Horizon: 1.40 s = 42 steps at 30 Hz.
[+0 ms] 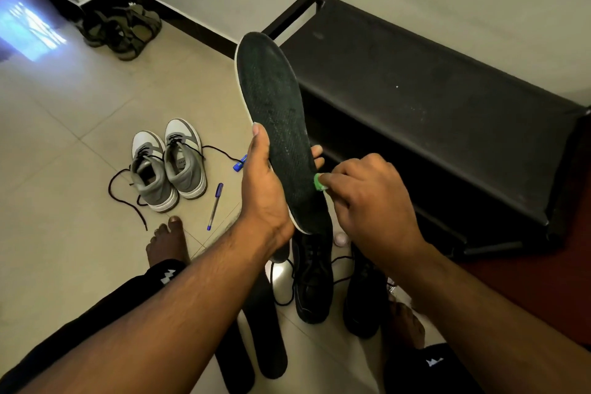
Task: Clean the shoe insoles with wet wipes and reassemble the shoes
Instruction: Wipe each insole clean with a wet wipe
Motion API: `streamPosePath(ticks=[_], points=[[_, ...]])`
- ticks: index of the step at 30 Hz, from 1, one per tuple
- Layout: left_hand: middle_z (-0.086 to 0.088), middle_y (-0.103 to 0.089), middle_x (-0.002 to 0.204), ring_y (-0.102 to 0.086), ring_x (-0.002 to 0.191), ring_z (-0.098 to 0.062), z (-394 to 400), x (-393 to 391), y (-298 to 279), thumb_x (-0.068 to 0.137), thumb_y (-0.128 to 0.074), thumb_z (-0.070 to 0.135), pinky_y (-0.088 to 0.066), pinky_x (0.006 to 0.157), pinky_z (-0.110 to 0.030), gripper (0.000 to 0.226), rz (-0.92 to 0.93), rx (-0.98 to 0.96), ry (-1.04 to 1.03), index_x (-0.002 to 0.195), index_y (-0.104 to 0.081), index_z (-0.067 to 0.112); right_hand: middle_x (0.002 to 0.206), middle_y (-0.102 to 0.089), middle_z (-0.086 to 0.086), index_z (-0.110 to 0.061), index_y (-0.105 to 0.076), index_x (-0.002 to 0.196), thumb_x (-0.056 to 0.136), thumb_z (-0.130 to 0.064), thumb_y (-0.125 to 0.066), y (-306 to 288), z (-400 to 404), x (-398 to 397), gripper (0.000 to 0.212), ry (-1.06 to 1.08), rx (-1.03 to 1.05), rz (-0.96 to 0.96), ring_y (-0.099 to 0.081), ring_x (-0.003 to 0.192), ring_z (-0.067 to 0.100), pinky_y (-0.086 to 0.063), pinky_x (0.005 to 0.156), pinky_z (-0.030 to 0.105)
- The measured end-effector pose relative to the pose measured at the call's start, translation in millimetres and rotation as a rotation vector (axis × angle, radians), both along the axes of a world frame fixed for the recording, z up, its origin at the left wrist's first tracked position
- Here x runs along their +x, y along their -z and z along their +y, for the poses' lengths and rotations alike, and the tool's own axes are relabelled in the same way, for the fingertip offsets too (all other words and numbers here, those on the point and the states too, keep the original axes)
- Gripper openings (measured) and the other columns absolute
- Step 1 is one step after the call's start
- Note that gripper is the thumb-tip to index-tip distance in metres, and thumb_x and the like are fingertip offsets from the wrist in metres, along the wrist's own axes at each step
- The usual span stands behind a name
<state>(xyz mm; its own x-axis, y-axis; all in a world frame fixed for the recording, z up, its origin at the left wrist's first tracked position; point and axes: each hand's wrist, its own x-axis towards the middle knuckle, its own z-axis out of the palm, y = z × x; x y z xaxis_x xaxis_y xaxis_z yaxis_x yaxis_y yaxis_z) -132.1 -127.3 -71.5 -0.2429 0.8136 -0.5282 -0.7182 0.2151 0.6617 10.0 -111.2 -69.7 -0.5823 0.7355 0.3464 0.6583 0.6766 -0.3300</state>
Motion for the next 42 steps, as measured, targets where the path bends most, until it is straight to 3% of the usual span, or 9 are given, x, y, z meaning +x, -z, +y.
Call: streamPosePath(ticks=[3,9,15,20,26,30,33,37,42], points=[[-0.016,-0.069,0.097,-0.067,0.092,-0.023,0,-3,-4,0.091,-0.038,0.069,-0.055,0.082,-0.036,0.075,-0.022,0.016,0.003,0.120,-0.064,0.005,0.083,-0.065,0.000,-0.012,-0.073,0.094,0.087,-0.017,-0.056,0,-3,-3,0.019,0.007,-0.014,0.015,-0.055,0.075,0.023,-0.048,0.063,0.044],[-0.014,-0.064,0.117,-0.062,0.095,-0.023,0,0,-4,0.093,-0.034,0.067,-0.051,0.092,-0.038,0.083,0.076,0.071,-0.046,0.131,-0.059,-0.002,0.083,-0.066,0.002,-0.010,-0.073,0.093,0.086,-0.014,-0.065,-13,-22,-13,0.012,-0.142,0.060,0.095,-0.055,0.074,0.021,-0.043,0.062,0.036],[-0.020,-0.065,0.120,-0.065,0.096,-0.027,-2,5,-4,0.089,-0.050,0.049,-0.053,0.093,-0.040,0.067,0.075,0.118,-0.078,0.130,-0.056,-0.003,0.077,-0.063,-0.002,-0.016,-0.072,0.087,0.083,-0.022,-0.056,-1,-10,-7,0.018,0.135,-0.166,-0.030,-0.054,0.075,0.021,-0.050,0.067,0.043],[-0.016,-0.063,0.117,-0.061,0.091,-0.025,0,7,-2,0.075,-0.049,0.038,-0.050,0.088,-0.038,0.068,0.051,0.148,-0.086,0.127,-0.056,-0.005,0.079,-0.063,0.000,-0.012,-0.071,0.088,0.081,-0.014,-0.062,-16,-33,-19,0.011,-0.058,-0.162,0.145,-0.057,0.073,0.018,-0.046,0.068,0.031],[-0.008,-0.066,0.080,-0.062,0.078,-0.020,-2,4,0,0.082,-0.043,0.073,-0.049,0.082,-0.038,0.070,0.009,0.159,-0.006,0.093,-0.067,0.009,0.093,-0.059,-0.001,-0.014,-0.067,0.098,0.091,-0.016,-0.057,-4,-12,-11,0.012,0.149,-0.382,0.065,-0.058,0.082,0.016,-0.050,0.074,0.035],[-0.005,-0.068,0.072,-0.065,0.075,-0.021,-2,12,-4,0.089,-0.029,0.076,-0.053,0.083,-0.040,0.074,0.054,0.091,-0.021,0.087,-0.066,0.011,0.089,-0.062,0.002,-0.011,-0.069,0.094,0.086,-0.011,-0.061,-9,-20,-16,0.012,0.064,-0.320,0.228,-0.059,0.080,0.015,-0.052,0.072,0.035],[-0.010,-0.070,0.076,-0.067,0.085,-0.025,-4,14,-4,0.090,-0.026,0.075,-0.052,0.097,-0.045,0.077,0.079,0.074,-0.032,0.091,-0.064,0.007,0.084,-0.062,0.004,-0.008,-0.069,0.090,0.083,-0.006,-0.061,-17,-32,-20,0.010,-0.086,-0.238,0.211,-0.058,0.077,0.018,-0.047,0.071,0.028],[-0.012,-0.071,0.082,-0.065,0.096,-0.028,-6,12,-3,0.087,-0.029,0.076,-0.044,0.108,-0.049,0.077,-0.018,0.118,-0.001,0.095,-0.063,0.007,0.085,-0.058,0.000,-0.012,-0.067,0.091,0.085,-0.008,-0.059,-4,-16,-15,0.011,0.067,-0.276,0.144,-0.055,0.077,0.015,-0.046,0.070,0.029],[-0.015,-0.071,0.088,-0.067,0.098,-0.029,-5,16,-3,0.084,-0.031,0.076,-0.047,0.105,-0.048,0.077,-0.025,0.135,0.056,0.095,-0.062,0.006,0.083,-0.058,0.003,-0.008,-0.067,0.087,0.085,-0.005,-0.060,-10,-19,-16,0.008,0.065,-0.274,0.178,-0.055,0.074,0.018,-0.048,0.068,0.030]])
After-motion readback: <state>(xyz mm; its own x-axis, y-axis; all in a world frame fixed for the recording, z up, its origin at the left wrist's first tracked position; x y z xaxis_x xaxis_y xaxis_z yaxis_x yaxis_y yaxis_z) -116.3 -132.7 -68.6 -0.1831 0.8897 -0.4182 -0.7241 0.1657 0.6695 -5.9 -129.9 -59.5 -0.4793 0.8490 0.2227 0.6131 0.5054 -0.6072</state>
